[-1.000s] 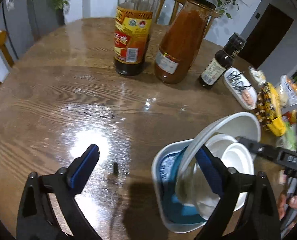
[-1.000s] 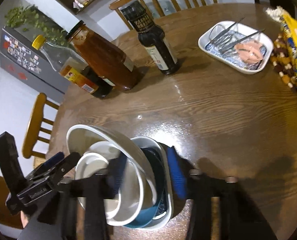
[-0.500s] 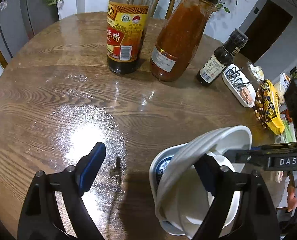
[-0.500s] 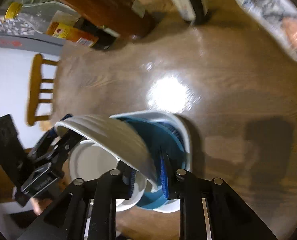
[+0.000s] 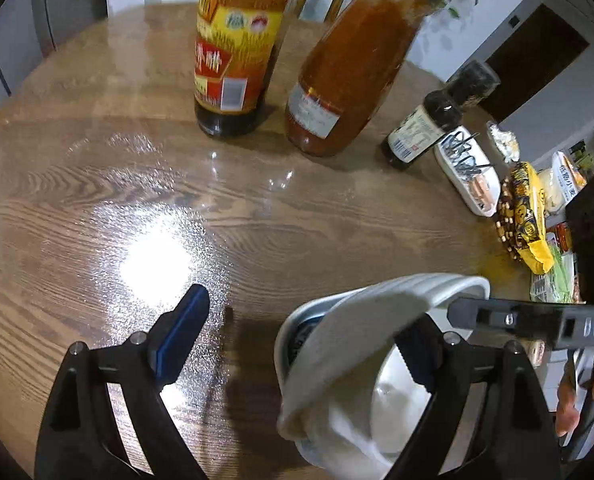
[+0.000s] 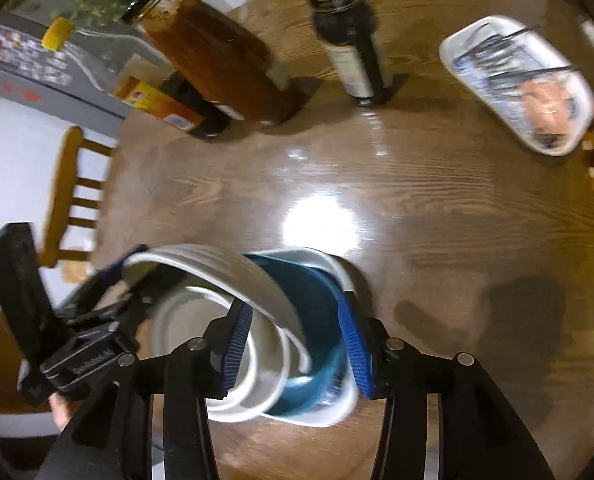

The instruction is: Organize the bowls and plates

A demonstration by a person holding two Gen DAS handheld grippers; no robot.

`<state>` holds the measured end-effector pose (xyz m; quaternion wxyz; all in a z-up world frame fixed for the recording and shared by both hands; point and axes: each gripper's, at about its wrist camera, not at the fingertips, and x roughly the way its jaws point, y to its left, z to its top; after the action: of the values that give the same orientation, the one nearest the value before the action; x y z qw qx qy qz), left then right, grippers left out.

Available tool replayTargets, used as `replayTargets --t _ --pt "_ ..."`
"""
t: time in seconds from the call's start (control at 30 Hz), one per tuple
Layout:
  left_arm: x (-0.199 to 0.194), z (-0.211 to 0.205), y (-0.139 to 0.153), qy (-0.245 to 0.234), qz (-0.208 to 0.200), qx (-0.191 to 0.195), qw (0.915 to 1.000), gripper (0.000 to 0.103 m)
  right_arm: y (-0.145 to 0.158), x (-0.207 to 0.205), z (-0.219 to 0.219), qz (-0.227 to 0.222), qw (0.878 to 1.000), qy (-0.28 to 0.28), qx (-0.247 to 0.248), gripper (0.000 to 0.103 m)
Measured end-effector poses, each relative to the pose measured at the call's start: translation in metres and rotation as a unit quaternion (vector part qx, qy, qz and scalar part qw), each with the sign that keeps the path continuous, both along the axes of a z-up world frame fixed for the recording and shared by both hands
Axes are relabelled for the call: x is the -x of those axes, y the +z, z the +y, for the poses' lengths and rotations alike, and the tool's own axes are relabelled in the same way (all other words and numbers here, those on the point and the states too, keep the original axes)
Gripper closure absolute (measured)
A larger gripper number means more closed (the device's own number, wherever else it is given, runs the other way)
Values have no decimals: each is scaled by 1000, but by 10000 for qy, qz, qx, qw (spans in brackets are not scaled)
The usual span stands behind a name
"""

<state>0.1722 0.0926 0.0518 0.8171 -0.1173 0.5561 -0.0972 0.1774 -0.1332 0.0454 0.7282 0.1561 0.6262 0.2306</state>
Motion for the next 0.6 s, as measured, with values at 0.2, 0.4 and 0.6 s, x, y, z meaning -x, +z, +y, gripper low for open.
replayTargets --t 0.2,0.4,0.6 --pt "-24 -10 -18 -283 522 36 9982 11 -35 -35 -18 1050 9907 -588 -631 56" --pt "-29 -16 -23 -297 695 207 9969 8 -41 -52 -4 1251 9893 -750 -1 56" --pt "-11 -12 -12 -446 409 109 9981 9 -22 -34 3 712 9955 -610 118 55"
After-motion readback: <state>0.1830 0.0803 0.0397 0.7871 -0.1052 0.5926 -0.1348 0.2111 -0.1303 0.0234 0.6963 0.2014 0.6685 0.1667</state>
